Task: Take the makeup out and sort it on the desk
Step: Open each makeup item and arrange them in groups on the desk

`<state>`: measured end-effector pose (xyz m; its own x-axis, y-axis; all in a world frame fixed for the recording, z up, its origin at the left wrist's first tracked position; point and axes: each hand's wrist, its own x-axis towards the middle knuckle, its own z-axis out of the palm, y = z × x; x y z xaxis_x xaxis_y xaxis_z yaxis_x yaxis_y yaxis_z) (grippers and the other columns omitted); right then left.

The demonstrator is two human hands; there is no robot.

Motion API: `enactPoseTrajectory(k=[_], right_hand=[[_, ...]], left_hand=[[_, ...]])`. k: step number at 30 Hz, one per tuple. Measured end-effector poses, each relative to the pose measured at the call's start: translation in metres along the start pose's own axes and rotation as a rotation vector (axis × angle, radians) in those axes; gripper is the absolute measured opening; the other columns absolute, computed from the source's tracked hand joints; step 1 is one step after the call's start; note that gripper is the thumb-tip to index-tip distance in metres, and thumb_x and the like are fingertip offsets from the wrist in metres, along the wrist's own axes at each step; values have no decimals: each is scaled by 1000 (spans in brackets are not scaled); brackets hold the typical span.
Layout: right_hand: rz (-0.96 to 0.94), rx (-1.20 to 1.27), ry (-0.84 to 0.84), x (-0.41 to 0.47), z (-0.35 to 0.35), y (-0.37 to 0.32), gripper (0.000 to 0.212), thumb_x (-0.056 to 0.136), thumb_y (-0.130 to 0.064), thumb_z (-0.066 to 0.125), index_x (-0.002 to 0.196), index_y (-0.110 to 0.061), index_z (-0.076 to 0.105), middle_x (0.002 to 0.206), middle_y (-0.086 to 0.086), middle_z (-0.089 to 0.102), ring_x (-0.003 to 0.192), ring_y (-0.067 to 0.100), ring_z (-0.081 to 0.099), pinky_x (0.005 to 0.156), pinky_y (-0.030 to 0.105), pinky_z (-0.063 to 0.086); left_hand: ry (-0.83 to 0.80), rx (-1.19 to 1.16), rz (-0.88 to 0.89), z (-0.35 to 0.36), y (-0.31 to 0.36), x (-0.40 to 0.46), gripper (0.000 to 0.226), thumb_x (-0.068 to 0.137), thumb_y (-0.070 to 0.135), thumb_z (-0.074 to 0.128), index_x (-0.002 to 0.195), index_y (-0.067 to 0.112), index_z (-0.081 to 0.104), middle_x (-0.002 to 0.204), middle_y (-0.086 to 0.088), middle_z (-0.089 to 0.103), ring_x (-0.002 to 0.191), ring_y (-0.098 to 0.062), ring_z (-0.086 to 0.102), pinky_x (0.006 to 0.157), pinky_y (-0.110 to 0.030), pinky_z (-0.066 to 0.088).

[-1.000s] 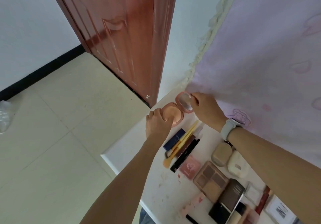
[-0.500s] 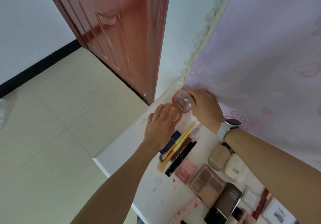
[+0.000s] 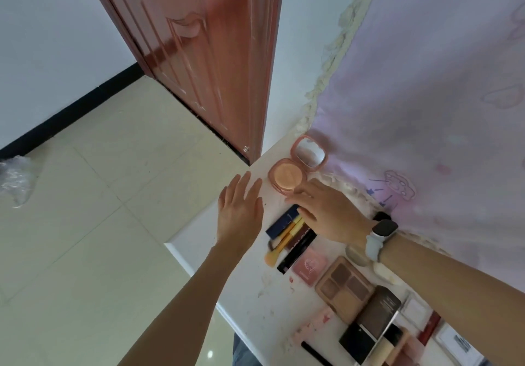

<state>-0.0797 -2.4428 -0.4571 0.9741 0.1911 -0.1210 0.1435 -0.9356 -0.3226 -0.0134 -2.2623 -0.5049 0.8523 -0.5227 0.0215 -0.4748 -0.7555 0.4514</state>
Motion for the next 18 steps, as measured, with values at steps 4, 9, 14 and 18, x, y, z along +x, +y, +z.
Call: enactPoseTrajectory(k=[4,9,14,18], right_hand=[[-167,-135,-148,6,18,-6,28,93,-25,46,119,-20,55,121,1,50,115,21,42,88,35,35],[-154,-248,-201,17,28,-9,31,96,-31,37,120,-20,52,121,-3,46,115,18,35,88,30,28],[-183,-324,-233,17,30,-10,31,98,-32,35,118,-15,51,122,0,46,113,20,36,89,30,28],[-180,-366,-196,13,28,-13,32,97,-34,34,113,-11,50,120,3,49,112,23,41,91,33,30]], left_hand=[[4,47,-113,-1,-14,-40,36,90,13,55,126,10,54,137,-12,49,131,-32,39,106,-52,28],[-149,105,-83,6,-25,-70,46,97,25,39,142,16,32,153,-7,19,142,-23,2,115,-42,-3],[-185,73,-101,7,-26,-69,48,99,29,29,146,21,21,156,-1,5,138,-14,-17,113,-35,-17],[-168,-85,-169,1,-20,-66,45,97,26,37,142,21,32,155,1,13,143,-15,-5,114,-33,-13]])
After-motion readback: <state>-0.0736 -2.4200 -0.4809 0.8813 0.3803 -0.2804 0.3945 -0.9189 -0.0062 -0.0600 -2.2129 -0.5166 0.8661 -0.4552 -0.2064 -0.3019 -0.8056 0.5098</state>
